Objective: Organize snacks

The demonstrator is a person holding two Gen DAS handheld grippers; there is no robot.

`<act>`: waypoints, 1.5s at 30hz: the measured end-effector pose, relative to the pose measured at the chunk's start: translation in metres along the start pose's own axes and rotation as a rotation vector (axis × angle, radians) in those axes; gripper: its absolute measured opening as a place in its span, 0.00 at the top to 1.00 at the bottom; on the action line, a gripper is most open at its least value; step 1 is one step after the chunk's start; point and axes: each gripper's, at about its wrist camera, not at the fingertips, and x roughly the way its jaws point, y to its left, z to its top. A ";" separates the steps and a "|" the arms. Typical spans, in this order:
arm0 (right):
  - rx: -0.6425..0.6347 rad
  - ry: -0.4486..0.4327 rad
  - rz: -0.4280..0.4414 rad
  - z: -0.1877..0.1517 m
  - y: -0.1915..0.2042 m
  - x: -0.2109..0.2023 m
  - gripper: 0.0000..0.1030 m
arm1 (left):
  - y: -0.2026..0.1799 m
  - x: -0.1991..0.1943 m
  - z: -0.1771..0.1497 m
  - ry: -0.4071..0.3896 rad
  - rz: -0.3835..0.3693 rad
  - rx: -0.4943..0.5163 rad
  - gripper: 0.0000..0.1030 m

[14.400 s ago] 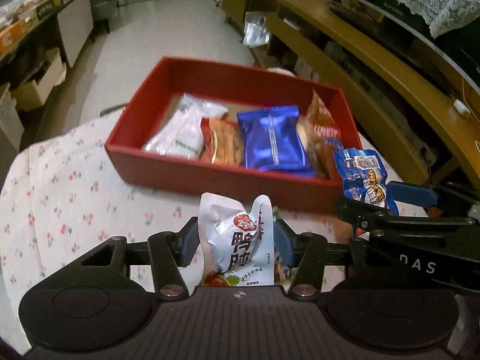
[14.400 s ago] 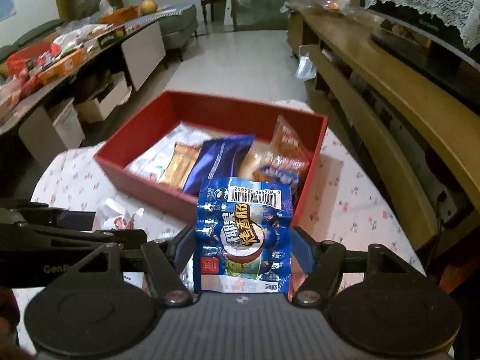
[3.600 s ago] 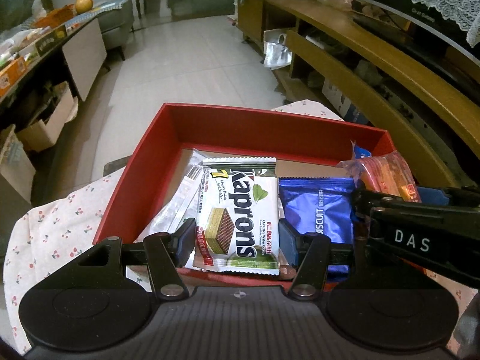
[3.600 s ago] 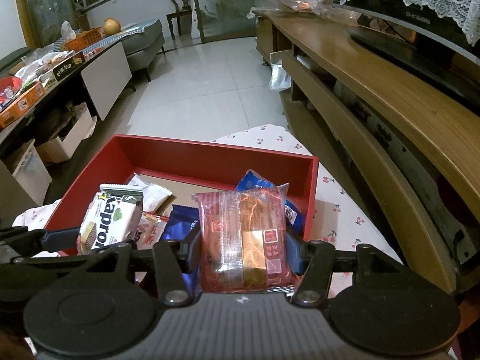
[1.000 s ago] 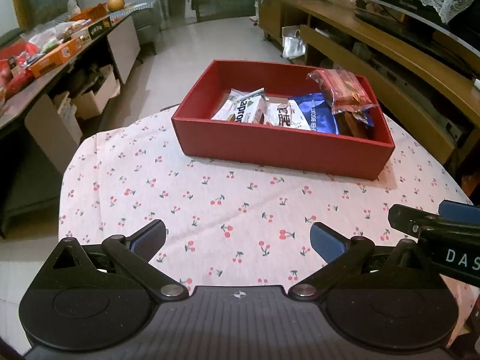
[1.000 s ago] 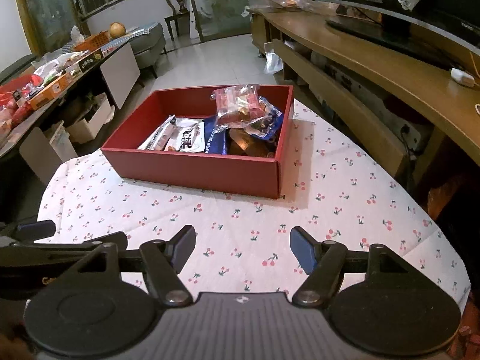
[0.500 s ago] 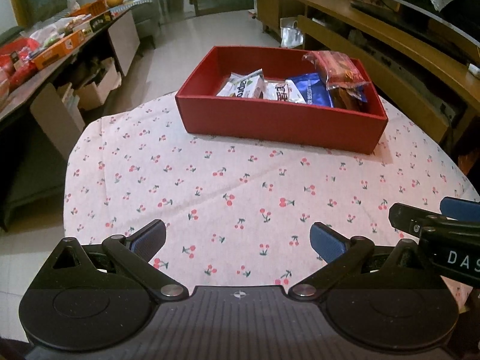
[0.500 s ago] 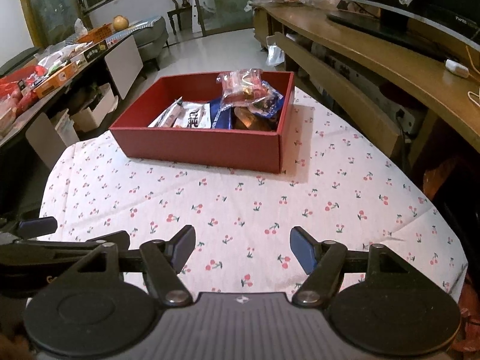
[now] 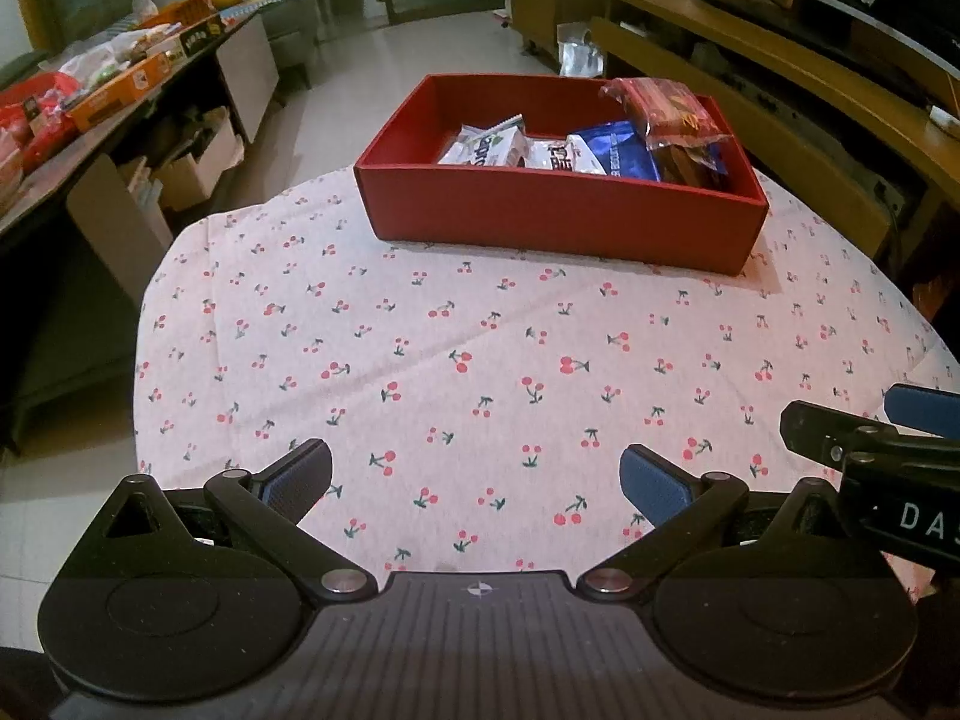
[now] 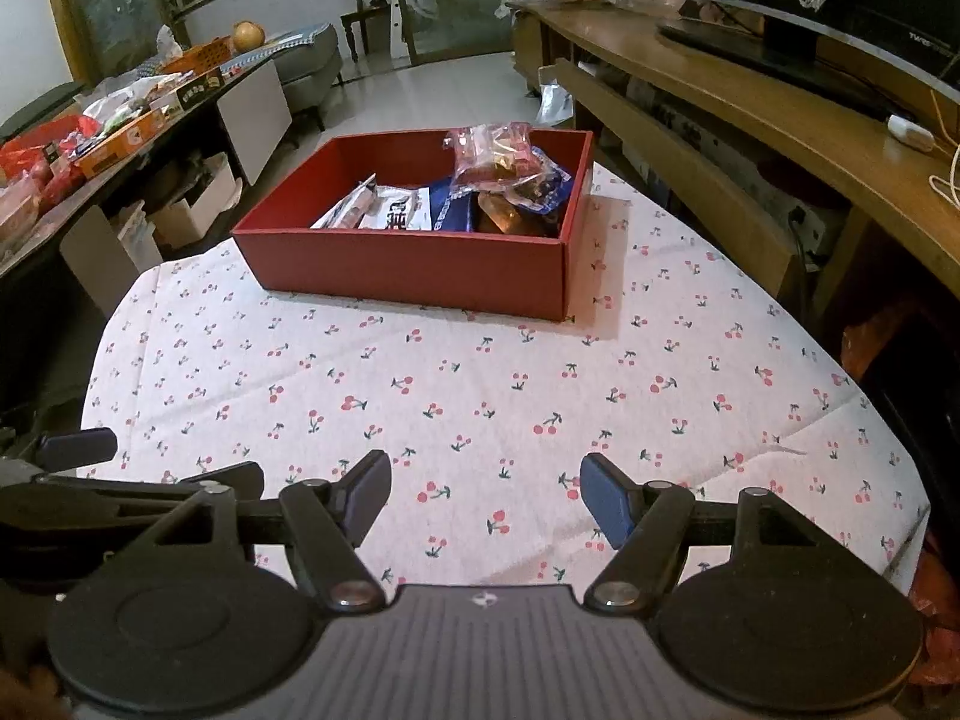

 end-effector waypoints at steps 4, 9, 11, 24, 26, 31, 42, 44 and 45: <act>-0.003 0.004 0.000 -0.003 0.001 -0.002 0.27 | 0.001 -0.001 -0.003 0.006 -0.004 -0.001 0.00; -0.007 0.007 0.003 -0.006 0.002 -0.004 0.27 | 0.002 -0.001 -0.007 0.014 -0.009 -0.004 0.00; -0.009 0.007 0.004 -0.007 0.003 -0.005 0.27 | 0.002 -0.001 -0.007 0.017 -0.011 -0.005 0.00; -0.018 0.011 0.003 -0.012 0.005 -0.009 0.27 | 0.003 -0.003 -0.012 0.025 -0.014 -0.005 0.00; -0.020 0.011 0.004 -0.013 0.006 -0.009 0.27 | 0.003 -0.004 -0.014 0.024 -0.015 -0.004 0.00; -0.019 0.010 0.006 -0.014 0.005 -0.010 0.27 | 0.004 -0.006 -0.017 0.020 -0.016 -0.004 0.00; -0.015 0.002 0.013 -0.016 0.004 -0.015 0.24 | 0.005 -0.009 -0.017 0.021 -0.016 -0.008 0.00; -0.013 0.004 0.011 -0.016 0.004 -0.014 0.23 | 0.005 -0.009 -0.017 0.024 -0.015 -0.010 0.00; -0.012 0.005 0.010 -0.016 0.004 -0.014 0.23 | 0.005 -0.008 -0.017 0.024 -0.016 -0.012 0.00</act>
